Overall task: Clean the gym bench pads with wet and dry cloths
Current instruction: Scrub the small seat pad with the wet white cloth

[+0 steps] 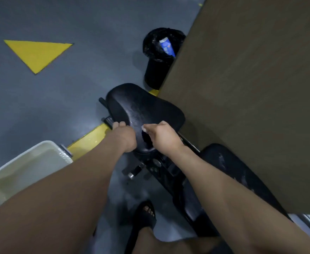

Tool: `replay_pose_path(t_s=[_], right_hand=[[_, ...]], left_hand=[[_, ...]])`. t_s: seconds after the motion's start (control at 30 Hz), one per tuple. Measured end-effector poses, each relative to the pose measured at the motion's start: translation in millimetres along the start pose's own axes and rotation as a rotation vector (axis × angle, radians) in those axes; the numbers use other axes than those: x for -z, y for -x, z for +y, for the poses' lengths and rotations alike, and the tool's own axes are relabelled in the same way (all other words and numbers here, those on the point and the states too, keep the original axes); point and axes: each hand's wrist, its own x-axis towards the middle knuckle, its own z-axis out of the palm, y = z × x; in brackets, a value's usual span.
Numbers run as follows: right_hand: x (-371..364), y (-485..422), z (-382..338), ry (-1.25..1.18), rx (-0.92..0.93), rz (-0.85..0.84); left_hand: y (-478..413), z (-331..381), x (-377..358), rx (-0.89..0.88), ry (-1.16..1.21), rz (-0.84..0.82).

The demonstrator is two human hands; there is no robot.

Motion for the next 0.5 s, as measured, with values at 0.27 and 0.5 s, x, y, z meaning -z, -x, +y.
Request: replay_pose_path(t_s=[0.27, 0.5], right_hand=[[73.9, 152.2, 55.0, -0.307, -0.463, 0.256], [63.3, 210.9, 118.4, -0.405, -0.853, 0.394]], left_hand=[[63.2, 90.4, 1.1, -0.312, 0.092, -0.057], [91.2, 135.6, 5.2, -0.515, 0.021, -0.112]])
